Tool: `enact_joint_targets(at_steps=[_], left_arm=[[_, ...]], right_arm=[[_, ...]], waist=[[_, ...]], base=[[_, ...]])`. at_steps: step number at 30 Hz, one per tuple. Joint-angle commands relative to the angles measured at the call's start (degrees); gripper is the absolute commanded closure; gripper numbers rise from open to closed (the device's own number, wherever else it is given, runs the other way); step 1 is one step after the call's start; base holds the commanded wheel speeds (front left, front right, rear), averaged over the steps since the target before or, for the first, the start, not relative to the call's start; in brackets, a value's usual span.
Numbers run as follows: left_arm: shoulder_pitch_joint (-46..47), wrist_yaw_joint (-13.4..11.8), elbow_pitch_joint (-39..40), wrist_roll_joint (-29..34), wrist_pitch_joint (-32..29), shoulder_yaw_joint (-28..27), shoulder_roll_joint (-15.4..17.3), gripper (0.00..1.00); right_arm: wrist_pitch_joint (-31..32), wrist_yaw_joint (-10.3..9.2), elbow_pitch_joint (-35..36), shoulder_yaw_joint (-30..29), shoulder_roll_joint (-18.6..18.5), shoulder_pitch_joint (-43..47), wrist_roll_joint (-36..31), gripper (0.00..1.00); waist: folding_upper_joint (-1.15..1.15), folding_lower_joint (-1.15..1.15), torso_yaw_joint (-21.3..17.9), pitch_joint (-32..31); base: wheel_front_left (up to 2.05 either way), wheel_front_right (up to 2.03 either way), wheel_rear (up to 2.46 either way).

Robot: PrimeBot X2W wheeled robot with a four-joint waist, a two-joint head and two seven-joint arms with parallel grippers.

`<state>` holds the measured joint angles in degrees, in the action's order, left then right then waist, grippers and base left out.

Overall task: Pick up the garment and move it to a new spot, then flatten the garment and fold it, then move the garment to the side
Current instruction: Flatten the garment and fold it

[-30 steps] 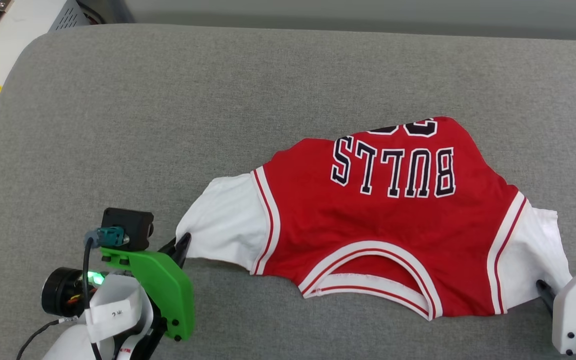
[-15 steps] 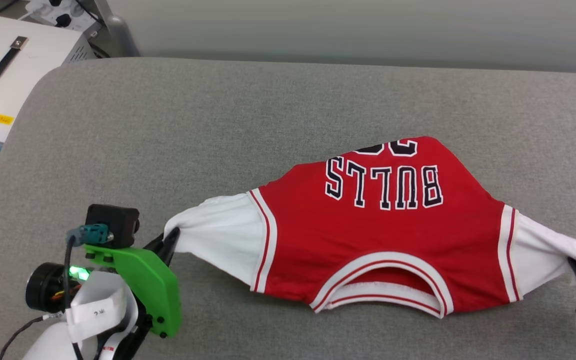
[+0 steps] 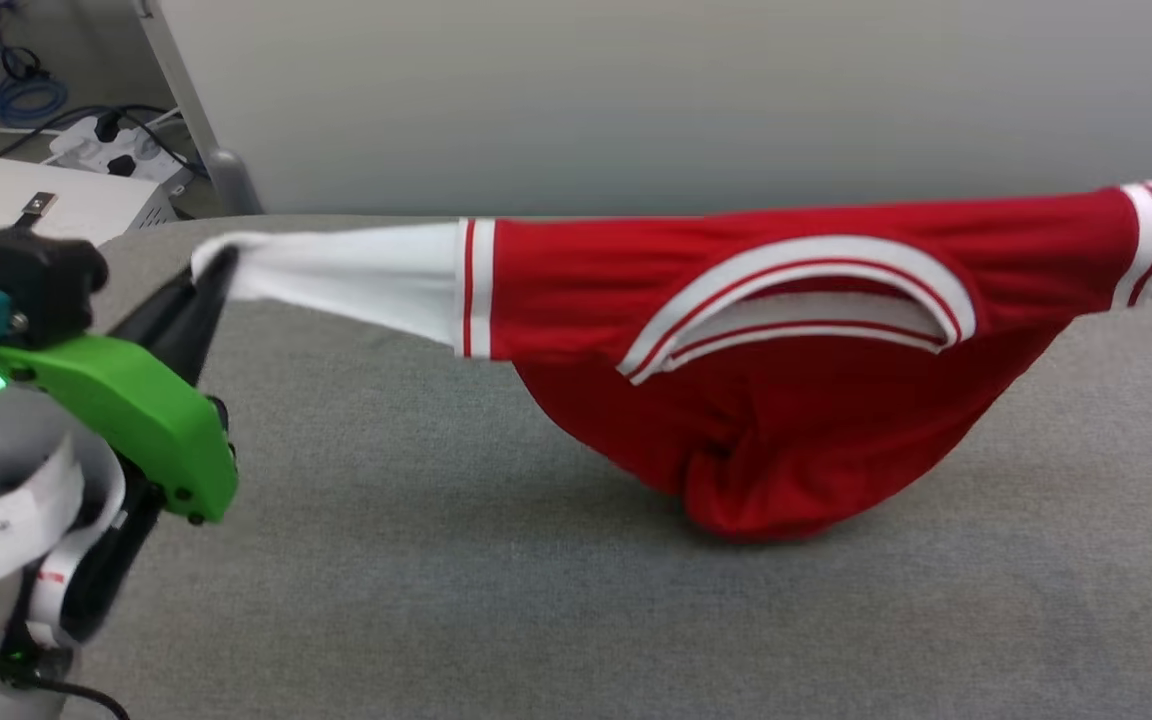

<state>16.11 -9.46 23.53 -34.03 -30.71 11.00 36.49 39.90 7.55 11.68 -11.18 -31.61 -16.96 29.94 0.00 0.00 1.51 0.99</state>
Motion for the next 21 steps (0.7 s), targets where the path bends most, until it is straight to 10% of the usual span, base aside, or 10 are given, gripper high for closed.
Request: enact_joint_targets(at_steps=[1, 21], left_arm=[[2.44, 0.12, 0.28, -0.35, 0.66, -1.28, 0.65, 1.0], [25.18, 6.43, -8.14, -1.1, 1.54, -3.99, 4.95, 1.0]], right_arm=[[0.38, -0.06, 0.09, -0.05, -0.78, -2.5, 0.5, 1.0], [-3.97, -0.06, -8.54, 8.74, -5.72, -26.82, -0.64, 1.0]], waist=[[0.0, 0.0, -1.1, -1.38], [0.0, 0.0, -3.16, 9.95]], base=[[0.0, 0.0, 0.0], [0.0, 0.0, 0.0]])
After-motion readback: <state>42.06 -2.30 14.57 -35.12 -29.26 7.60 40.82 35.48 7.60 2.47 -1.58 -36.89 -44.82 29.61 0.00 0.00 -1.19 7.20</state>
